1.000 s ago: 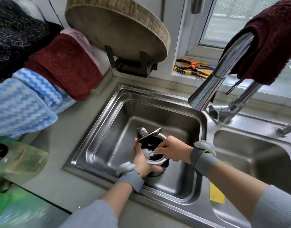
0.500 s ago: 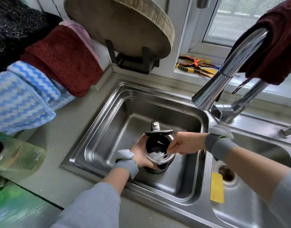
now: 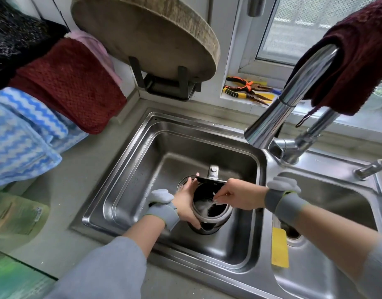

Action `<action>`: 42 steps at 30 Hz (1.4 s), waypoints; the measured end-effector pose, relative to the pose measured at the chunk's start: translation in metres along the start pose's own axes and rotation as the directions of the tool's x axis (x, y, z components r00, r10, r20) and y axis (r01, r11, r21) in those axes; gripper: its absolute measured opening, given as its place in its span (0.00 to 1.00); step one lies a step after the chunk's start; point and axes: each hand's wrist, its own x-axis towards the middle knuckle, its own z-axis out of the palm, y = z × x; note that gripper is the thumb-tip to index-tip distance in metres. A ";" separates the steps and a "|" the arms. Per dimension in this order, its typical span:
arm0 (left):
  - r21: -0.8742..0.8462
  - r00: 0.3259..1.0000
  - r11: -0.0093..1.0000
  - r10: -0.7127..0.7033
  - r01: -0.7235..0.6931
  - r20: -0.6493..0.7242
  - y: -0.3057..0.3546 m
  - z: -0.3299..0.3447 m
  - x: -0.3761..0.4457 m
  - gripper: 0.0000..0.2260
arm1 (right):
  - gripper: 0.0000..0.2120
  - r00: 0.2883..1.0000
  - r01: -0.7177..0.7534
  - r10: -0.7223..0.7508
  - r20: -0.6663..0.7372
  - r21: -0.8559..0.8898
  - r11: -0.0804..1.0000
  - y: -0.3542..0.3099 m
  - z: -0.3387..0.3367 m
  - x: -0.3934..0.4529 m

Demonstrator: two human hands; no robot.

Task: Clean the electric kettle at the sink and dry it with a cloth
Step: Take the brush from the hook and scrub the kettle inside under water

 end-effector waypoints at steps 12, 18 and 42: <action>0.061 0.973 0.988 -0.129 0.143 -0.192 0.034 0.033 -0.011 0.63 | 0.09 0.968 -0.041 0.183 0.174 -0.609 0.792 -0.028 -0.014 -0.023; 0.066 0.962 0.981 -0.162 0.180 -0.221 0.044 0.031 -0.009 0.58 | 0.14 0.994 -0.004 0.098 0.051 -0.871 0.491 -0.048 0.009 -0.029; 0.026 0.931 0.962 -0.256 0.271 -0.259 0.061 0.035 -0.003 0.56 | 0.19 0.867 -0.368 0.062 -0.495 -0.551 0.749 -0.033 0.045 -0.057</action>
